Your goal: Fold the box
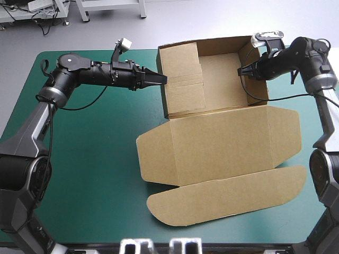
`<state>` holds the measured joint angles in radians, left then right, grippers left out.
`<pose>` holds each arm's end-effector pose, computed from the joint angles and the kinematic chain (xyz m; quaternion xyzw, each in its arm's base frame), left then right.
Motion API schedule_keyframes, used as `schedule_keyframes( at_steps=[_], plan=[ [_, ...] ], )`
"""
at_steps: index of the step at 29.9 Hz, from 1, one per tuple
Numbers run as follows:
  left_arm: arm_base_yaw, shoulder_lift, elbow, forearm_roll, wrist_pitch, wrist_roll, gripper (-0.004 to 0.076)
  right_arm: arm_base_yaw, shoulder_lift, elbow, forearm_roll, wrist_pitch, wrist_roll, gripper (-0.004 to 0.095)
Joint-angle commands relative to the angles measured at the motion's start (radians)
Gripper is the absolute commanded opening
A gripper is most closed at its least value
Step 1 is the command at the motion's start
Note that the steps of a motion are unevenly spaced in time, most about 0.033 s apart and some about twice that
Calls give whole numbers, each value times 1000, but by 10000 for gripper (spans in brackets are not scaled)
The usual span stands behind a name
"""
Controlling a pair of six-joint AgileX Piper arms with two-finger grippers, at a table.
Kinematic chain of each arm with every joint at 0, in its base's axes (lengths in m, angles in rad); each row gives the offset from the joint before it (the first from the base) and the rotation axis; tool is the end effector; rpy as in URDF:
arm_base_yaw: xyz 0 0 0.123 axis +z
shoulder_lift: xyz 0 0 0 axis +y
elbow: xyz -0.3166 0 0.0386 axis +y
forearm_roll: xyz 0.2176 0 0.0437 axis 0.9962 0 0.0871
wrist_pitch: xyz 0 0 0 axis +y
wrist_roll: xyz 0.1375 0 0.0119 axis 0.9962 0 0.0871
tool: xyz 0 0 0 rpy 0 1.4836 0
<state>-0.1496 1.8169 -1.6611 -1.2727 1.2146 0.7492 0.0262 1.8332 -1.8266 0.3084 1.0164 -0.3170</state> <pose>0.3589 -0.1792 0.3889 0.2330 0.7714 -0.5210 0.2817 0.4175 0.0466 0.3554 -0.1248 0.9311 0.1030 0.3269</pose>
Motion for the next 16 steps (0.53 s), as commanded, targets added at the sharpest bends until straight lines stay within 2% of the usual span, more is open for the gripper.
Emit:
schedule_keyframes(
  at_steps=[1, 5, 10, 13, 16],
  plan=[
    [-9, -52, -27, -88, 72, 8, 359, 15, -50, -30, 23, -61, 24, -19],
    [-15, -52, -55, 63, 46, -23, 359, 15, -50, -30, 23, -64, 24, -19],
    [-20, -52, -128, 232, -69, -185, 356, 15, -50, -30, 23, -80, 55, -19],
    [-54, -52, -179, 413, -142, -320, 354, 17, -50, -30, 27, -86, 77, -19],
    [-106, -52, -216, 542, -198, -379, 354, 30, -50, -30, 35, -93, 81, -19]
  ],
)
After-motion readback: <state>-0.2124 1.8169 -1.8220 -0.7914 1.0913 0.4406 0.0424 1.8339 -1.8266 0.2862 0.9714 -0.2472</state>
